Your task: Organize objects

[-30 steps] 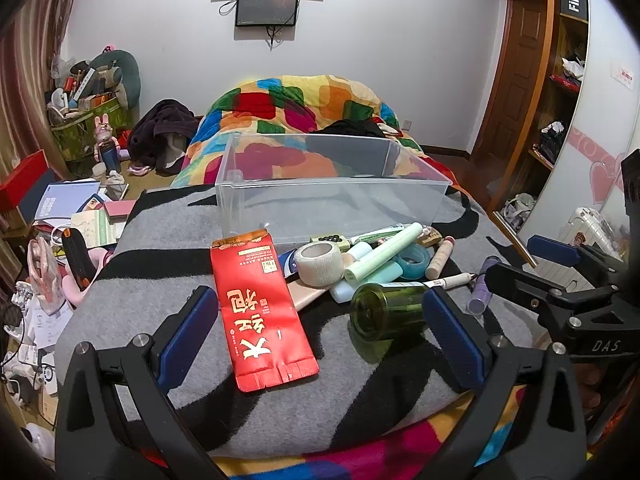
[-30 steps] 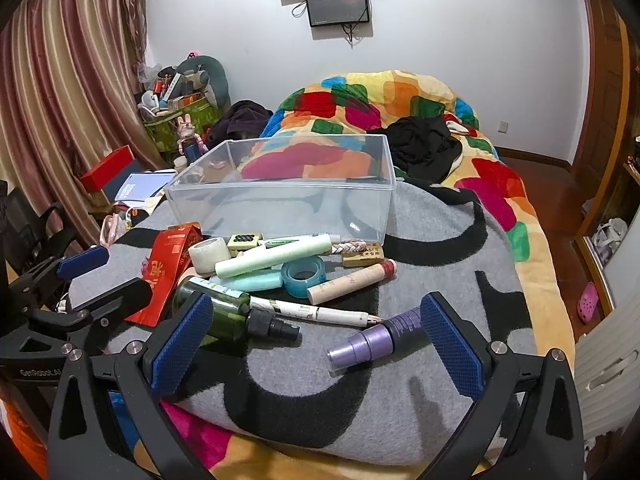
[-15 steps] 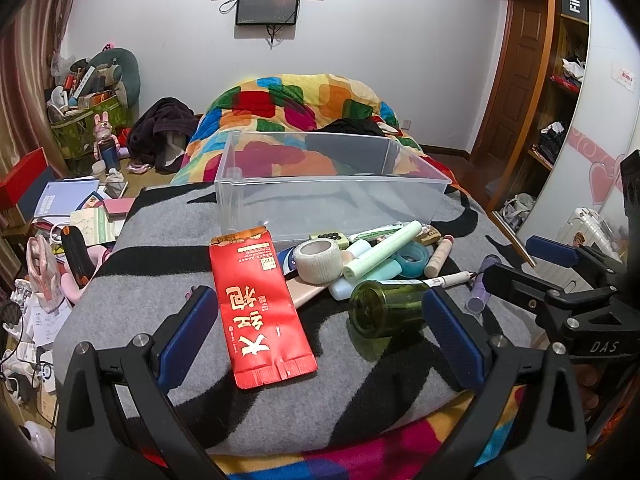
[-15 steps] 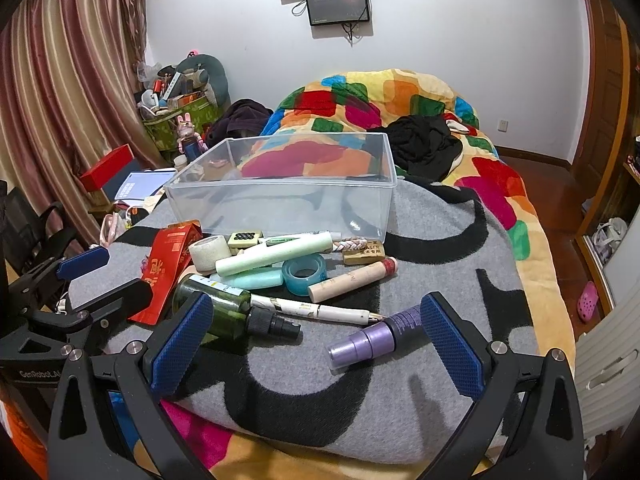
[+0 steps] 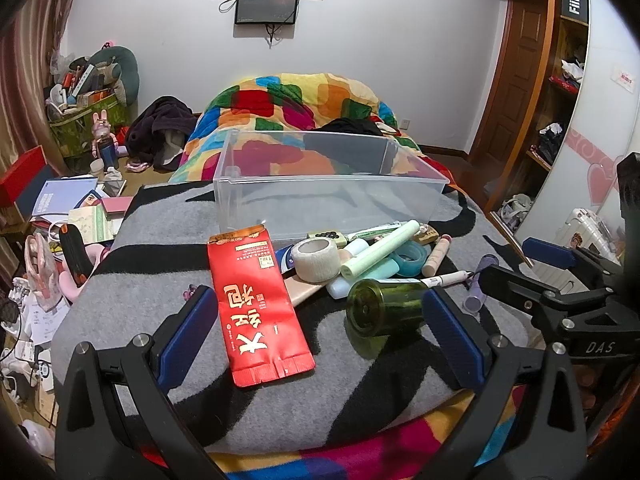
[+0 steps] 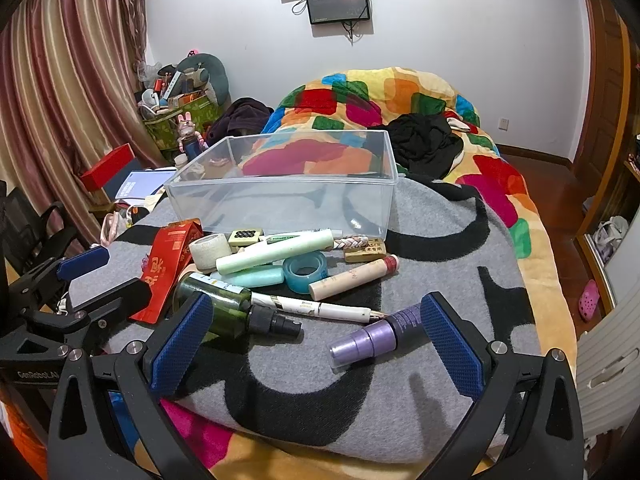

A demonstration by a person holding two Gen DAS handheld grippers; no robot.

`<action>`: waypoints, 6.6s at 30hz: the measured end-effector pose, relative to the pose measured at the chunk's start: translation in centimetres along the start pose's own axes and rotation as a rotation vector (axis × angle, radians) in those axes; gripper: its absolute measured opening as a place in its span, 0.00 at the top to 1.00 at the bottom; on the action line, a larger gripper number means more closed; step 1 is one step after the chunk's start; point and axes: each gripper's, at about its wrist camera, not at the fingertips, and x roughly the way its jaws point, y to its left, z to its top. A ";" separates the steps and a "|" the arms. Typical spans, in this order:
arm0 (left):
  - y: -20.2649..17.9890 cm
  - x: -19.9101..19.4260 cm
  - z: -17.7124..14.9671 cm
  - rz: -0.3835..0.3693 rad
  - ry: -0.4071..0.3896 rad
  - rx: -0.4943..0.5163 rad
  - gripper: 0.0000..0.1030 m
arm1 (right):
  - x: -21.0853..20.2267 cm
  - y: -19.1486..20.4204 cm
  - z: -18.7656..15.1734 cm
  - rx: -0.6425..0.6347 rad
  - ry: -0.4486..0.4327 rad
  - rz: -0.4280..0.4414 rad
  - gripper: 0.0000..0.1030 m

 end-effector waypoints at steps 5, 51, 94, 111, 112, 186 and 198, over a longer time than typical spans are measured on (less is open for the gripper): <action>0.0 0.0 0.1 0.000 0.000 -0.002 0.00 | 0.0 0.0 -0.1 0.001 0.001 0.000 0.00; 10.8 3.1 -0.6 0.150 0.127 -0.204 0.57 | 2.4 -5.1 -0.7 0.176 0.076 -0.087 0.29; 7.0 1.0 5.6 0.105 -0.068 -0.061 0.71 | 1.7 -5.8 2.5 0.141 0.001 -0.063 0.77; 7.5 4.8 12.1 0.036 -0.089 -0.099 0.71 | 6.1 -3.5 10.4 0.043 -0.005 0.057 0.78; 7.6 5.1 12.4 0.031 -0.082 -0.107 0.71 | 6.8 -3.4 10.8 0.040 0.006 0.066 0.78; 8.5 8.5 1.4 0.119 0.225 -0.108 0.15 | 8.3 -5.5 1.3 0.120 0.231 0.030 0.36; 8.5 9.3 3.3 0.129 0.199 -0.116 0.15 | 8.4 -7.3 2.4 0.241 0.212 0.032 0.51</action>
